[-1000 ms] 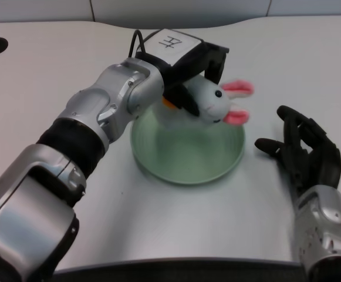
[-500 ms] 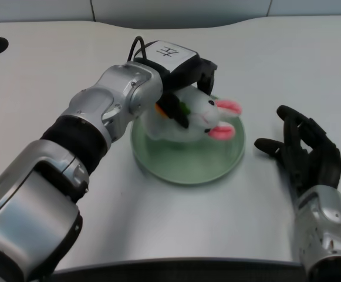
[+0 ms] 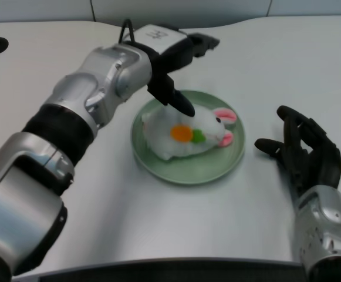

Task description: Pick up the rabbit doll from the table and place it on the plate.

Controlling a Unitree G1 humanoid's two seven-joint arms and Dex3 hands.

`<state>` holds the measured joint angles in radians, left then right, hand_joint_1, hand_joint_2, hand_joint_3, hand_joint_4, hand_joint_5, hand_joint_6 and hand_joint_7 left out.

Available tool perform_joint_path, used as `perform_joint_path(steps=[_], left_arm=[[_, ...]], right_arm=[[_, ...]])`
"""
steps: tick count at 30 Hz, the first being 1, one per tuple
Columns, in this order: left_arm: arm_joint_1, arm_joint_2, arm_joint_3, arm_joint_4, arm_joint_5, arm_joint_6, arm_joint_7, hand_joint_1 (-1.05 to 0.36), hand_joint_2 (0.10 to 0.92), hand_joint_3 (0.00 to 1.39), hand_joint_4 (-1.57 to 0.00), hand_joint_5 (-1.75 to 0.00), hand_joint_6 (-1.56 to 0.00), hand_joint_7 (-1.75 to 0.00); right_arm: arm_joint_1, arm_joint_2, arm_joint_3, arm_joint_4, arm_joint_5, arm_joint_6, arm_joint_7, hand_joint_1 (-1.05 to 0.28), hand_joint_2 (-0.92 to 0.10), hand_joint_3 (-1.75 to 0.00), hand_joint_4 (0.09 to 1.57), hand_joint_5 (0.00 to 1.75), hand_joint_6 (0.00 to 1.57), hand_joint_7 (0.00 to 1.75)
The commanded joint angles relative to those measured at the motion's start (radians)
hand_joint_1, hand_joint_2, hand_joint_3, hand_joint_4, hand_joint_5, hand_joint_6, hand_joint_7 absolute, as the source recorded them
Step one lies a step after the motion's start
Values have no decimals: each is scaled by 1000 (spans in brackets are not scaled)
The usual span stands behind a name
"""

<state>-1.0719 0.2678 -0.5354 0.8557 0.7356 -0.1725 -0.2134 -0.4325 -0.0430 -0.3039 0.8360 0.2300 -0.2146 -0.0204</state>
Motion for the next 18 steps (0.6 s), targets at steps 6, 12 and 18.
perform_joint_path(steps=[6,12,18], left_arm=[[86,151,108,-163,-72,28,-39,-989,921,216,-23,-12,-78,-38],[242,219,241,-233,-203,13,-27,-869,921,270,-114,-61,-151,-55],[415,221,390,-277,-371,-68,33,-752,921,355,-268,-146,-230,-69]], right_arm=[[-14,-1,2,35,-7,-22,0,-294,-921,-321,736,996,703,462],[-14,-1,0,36,-9,-24,-4,-292,-921,-314,719,979,693,453],[-12,-2,1,31,-10,-20,-6,-299,-921,-310,729,983,688,445]])
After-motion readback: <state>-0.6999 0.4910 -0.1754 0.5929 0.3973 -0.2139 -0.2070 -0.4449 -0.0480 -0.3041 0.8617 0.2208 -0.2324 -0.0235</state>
